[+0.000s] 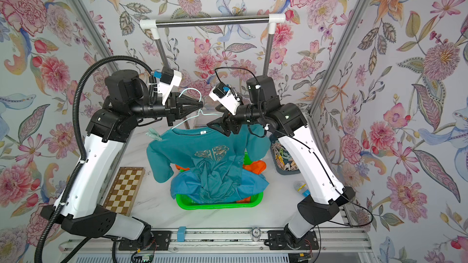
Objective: Use clothespins to secure the t-shirt on both sides of the hanger
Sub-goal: Hang the hanger on the clothesline.
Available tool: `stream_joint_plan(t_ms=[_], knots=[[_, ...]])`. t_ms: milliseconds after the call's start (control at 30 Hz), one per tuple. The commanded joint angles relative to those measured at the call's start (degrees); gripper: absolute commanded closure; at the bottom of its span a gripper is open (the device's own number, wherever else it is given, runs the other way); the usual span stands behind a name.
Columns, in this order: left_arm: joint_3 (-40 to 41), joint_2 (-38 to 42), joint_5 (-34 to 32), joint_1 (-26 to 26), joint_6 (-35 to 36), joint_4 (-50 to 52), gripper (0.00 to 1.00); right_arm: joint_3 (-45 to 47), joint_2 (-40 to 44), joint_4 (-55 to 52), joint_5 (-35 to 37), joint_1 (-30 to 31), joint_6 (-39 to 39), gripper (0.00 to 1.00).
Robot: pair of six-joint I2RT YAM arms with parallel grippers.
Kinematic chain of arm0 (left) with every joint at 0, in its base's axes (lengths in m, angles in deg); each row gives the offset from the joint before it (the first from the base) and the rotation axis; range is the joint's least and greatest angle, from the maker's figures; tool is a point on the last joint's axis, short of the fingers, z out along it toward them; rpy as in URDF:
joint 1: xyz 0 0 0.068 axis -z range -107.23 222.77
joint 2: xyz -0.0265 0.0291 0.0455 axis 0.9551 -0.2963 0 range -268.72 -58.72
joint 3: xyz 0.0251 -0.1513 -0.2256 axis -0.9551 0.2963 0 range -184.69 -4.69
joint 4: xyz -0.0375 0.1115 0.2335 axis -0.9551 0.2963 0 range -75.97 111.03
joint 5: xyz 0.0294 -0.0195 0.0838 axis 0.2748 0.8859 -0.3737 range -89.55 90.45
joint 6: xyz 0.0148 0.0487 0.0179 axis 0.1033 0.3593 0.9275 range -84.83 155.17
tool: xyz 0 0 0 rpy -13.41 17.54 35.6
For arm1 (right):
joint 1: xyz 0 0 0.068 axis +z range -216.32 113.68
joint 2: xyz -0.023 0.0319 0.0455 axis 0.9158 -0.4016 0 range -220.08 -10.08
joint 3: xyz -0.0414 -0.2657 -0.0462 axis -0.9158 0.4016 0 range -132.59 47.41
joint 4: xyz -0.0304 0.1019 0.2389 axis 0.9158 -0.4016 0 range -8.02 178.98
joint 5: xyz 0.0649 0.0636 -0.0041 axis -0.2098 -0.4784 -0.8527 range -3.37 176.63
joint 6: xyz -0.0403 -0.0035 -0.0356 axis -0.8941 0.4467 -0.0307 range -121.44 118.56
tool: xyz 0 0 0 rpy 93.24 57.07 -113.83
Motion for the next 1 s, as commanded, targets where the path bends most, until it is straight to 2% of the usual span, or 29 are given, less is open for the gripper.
stream_joint_plan(t_ms=[0,167,300,533,600,767,833,967], knots=[[1.5,1.6,2.8,-0.5,-2.4,-4.0,0.96,-2.1,-0.2,-1.3,-0.7,1.8,-0.7,0.29],[1.7,1.1,2.9,-0.4,-3.6,-4.9,0.96,-1.6,-0.5,-1.6,-0.7,4.0,-0.9,0.44],[1.5,0.3,3.0,-0.3,-3.6,-4.8,0.96,-1.2,0.2,-1.6,-0.6,5.1,-1.0,0.51],[1.5,-0.2,3.4,0.2,-3.4,-4.8,0.96,-0.6,1.4,-1.6,0.1,5.7,-0.7,0.77],[1.5,-0.3,3.5,0.2,-3.3,-4.9,0.96,-0.7,1.3,-1.6,0.3,5.8,-0.7,0.80],[1.5,-0.5,3.4,0.4,-3.6,-5.1,0.91,-1.4,0.7,-1.6,0.6,6.3,-0.8,0.92],[1.6,-0.5,3.2,0.4,-3.7,-5.1,0.89,-1.7,0.5,-1.6,0.9,6.4,-0.8,1.00],[1.8,-0.5,2.9,0.4,-4.1,-5.6,0.84,-2.0,0.4,-1.6,1.4,6.9,-1.0,1.00]])
